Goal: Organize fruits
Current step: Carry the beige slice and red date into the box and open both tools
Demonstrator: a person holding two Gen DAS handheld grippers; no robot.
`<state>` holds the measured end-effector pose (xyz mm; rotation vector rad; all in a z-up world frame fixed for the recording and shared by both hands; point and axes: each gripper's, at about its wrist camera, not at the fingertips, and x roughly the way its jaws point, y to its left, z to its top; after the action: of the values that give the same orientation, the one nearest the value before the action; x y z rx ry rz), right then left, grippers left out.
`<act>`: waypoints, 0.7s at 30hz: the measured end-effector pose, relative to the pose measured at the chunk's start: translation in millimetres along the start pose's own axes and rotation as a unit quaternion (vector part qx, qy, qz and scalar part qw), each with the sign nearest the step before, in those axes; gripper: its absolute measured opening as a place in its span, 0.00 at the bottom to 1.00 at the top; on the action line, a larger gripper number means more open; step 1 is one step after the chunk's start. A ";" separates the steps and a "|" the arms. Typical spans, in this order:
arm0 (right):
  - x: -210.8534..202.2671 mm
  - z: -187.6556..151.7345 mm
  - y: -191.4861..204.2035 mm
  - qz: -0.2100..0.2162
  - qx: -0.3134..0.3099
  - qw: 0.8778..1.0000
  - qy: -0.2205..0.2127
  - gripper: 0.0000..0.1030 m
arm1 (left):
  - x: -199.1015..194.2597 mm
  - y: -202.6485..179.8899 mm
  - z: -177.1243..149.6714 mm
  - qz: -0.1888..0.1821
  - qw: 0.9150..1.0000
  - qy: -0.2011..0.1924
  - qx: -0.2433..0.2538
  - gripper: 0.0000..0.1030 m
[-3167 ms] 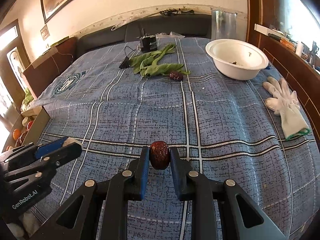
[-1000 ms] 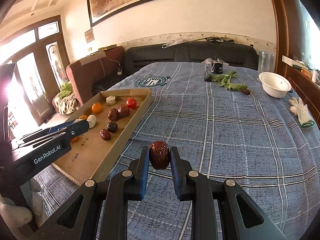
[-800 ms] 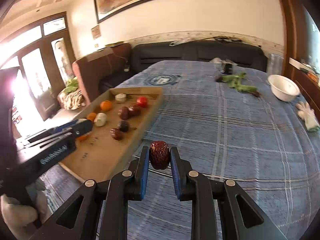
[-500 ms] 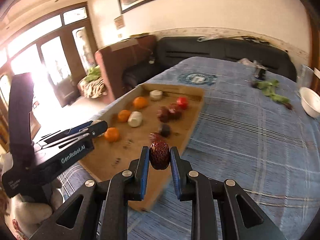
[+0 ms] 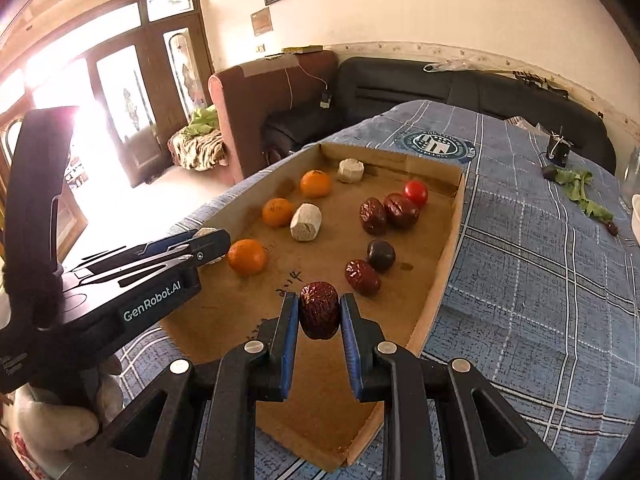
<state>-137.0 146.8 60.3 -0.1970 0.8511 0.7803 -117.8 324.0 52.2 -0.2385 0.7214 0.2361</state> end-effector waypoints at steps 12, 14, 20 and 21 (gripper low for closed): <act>22.4 -1.3 2.4 -0.008 -0.009 1.000 0.022 0.23 | 14.8 -7.6 -0.8 0.003 1.000 0.014 0.012 0.25; 24.2 -1.4 2.2 -0.009 -0.008 1.000 0.024 0.23 | 16.7 -9.8 -0.9 0.002 1.000 0.015 0.015 0.25; 26.6 -2.5 0.0 -0.011 -0.004 1.000 0.027 0.23 | 23.2 -10.0 -2.9 -0.002 1.000 0.023 0.012 0.25; 27.2 -2.6 -0.4 -0.011 -0.003 1.000 0.027 0.23 | 23.0 -10.1 -2.9 -0.002 1.000 0.022 0.012 0.25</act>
<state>-127.3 160.0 38.4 -0.2327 0.8971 0.7596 -99.9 316.6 36.0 -0.2229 0.7664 0.2196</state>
